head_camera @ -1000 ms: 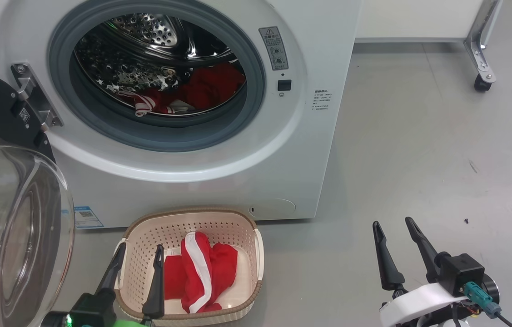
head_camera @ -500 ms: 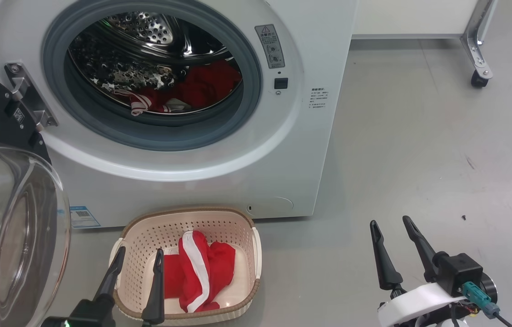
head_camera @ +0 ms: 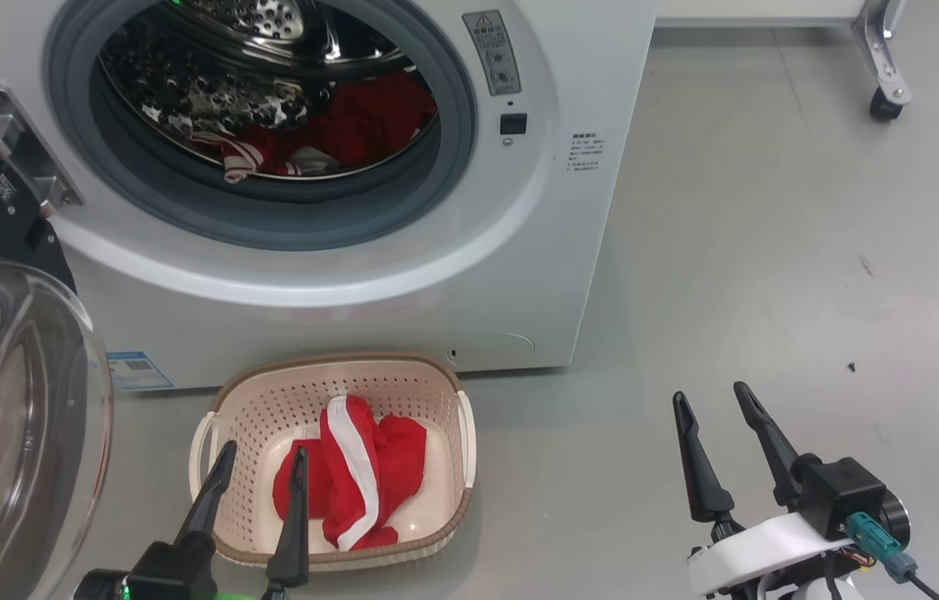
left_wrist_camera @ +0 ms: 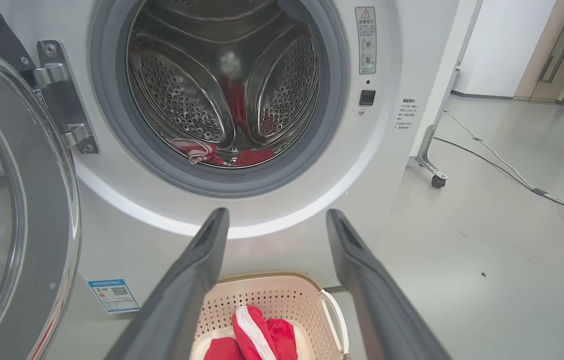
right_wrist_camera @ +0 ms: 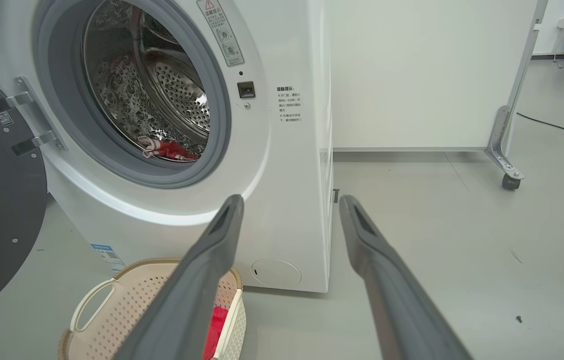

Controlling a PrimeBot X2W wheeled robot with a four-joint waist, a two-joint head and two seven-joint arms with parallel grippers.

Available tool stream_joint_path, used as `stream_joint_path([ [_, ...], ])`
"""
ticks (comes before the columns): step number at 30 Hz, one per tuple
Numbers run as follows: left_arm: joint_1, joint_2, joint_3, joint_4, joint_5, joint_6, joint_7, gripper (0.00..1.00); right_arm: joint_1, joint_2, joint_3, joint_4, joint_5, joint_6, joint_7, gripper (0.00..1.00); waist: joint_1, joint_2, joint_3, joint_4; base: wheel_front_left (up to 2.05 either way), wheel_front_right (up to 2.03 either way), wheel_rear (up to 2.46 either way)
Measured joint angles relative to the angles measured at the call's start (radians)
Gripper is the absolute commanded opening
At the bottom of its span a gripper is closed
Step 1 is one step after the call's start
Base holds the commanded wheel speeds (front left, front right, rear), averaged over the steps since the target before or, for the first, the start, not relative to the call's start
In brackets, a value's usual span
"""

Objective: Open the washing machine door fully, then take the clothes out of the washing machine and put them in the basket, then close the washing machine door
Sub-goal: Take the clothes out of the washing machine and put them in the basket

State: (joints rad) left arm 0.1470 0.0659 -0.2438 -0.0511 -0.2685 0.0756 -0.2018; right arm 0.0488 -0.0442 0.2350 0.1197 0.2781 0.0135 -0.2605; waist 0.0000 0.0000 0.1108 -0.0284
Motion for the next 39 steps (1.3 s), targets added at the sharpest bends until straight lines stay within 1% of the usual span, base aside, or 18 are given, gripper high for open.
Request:
stream_joint_path([
  [3, -0.016, 0.000, -0.004, -0.004, 0.002, 0.000, 0.010, 1.00, -0.004, 0.000, 0.009, -0.017, -0.011, 0.000, 0.000, 1.00, 0.0000, 0.0000, 0.027, -0.003, 0.00, 0.00, 0.00],
  [7, -0.076, 0.000, -0.002, 0.002, 0.001, -0.001, 0.031, 1.00, -0.021, 0.000, 0.019, -0.040, -0.018, 0.000, 0.000, 1.00, 0.0000, 0.0000, 0.072, -0.010, 0.00, 0.00, 0.00],
  [13, -0.189, -0.001, 0.006, 0.058, -0.019, -0.008, 0.084, 1.00, -0.041, -0.001, 0.048, -0.064, -0.018, 0.000, 0.000, 1.00, 0.0000, 0.0000, 0.147, -0.029, 0.00, 0.00, 0.00],
  [18, -0.301, 0.002, 0.005, 0.104, -0.020, -0.020, 0.162, 1.00, -0.063, -0.001, 0.082, -0.084, -0.010, 0.000, 0.000, 1.00, 0.0000, 0.0000, 0.211, -0.058, 0.00, 0.00, 0.00],
  [22, -0.397, 0.016, 0.015, 0.162, -0.032, -0.028, 0.246, 1.00, -0.076, -0.001, 0.105, -0.098, 0.027, 0.000, 0.000, 1.00, 0.0000, 0.0000, 0.263, -0.088, 0.00, 0.00, 0.00],
  [24, -0.440, 0.030, 0.019, 0.189, -0.032, -0.029, 0.293, 1.00, -0.089, -0.001, 0.118, -0.105, 0.042, -0.005, 0.000, 1.00, 0.0000, 0.0000, 0.289, -0.104, 0.00, 0.00, 0.00],
  [29, -0.553, 0.088, 0.049, 0.235, -0.032, -0.037, 0.407, 1.00, -0.130, -0.001, 0.137, -0.128, 0.081, -0.011, 0.000, 1.00, 0.0000, 0.0000, 0.356, -0.146, 0.00, 0.00, 0.00],
  [32, -0.640, 0.125, 0.062, 0.239, -0.032, -0.038, 0.473, 1.00, -0.160, -0.001, 0.140, -0.145, 0.102, -0.023, 0.000, 1.00, 0.0000, 0.0000, 0.398, -0.171, 0.00, 0.00, 0.00],
  [33, -0.640, 0.125, 0.062, 0.239, -0.032, -0.038, 0.473, 1.00, -0.160, -0.001, 0.140, -0.145, 0.102, -0.023, 0.000, 1.00, 0.0000, 0.0000, 0.398, -0.171, 0.00, 0.00, 0.00],
  [39, -0.819, 0.190, 0.080, 0.235, -0.017, -0.055, 0.579, 1.00, -0.223, -0.001, 0.156, -0.170, 0.124, -0.027, 0.000, 1.00, 0.0001, 0.0000, 0.486, -0.212, 0.00, 0.00, 0.00],
])
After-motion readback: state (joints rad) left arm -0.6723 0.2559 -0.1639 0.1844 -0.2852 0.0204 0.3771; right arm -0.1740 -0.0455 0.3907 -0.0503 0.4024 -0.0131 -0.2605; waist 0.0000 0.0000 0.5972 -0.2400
